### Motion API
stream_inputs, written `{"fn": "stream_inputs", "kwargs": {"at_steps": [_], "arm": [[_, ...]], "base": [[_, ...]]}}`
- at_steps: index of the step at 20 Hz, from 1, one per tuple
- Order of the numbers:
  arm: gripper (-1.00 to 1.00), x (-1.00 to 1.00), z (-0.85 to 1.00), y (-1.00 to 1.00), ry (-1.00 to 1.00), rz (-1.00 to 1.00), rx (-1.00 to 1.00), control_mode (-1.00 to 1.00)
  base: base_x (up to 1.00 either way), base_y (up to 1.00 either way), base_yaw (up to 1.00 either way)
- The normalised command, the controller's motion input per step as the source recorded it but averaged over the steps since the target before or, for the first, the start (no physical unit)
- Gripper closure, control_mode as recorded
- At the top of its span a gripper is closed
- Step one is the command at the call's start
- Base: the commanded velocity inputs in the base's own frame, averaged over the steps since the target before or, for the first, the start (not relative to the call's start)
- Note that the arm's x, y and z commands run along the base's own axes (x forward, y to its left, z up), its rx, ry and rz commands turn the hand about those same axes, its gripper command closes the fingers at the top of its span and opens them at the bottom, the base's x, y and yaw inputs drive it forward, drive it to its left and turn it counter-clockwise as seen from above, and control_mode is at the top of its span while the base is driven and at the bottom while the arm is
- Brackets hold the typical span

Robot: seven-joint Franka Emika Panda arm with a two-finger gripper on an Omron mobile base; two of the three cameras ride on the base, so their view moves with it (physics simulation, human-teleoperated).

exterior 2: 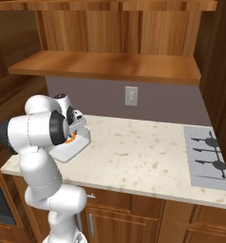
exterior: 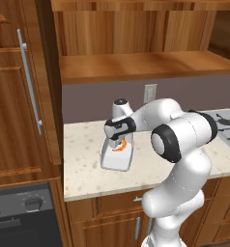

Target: Retrieve the tupperware from the cabinet, then place the raw meat into the tupperware to avoid contamination.

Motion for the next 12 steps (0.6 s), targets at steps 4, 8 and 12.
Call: {"fn": "stream_inputs", "kwargs": {"at_steps": [4, 8, 12], "arm": [[1.0, 0.08, -0.12, 0.01, 0.0, 0.0, 0.0, -1.0], [1.0, 0.06, -0.1, 0.0, -0.01, 0.0, 0.0, -1.0], [1.0, 0.06, -0.09, 0.0, 0.0, 0.0, 0.0, -1.0]], "base": [[0.0, 0.0, 0.0], [0.0, 0.0, 0.0], [0.0, 0.0, 0.0]]}}
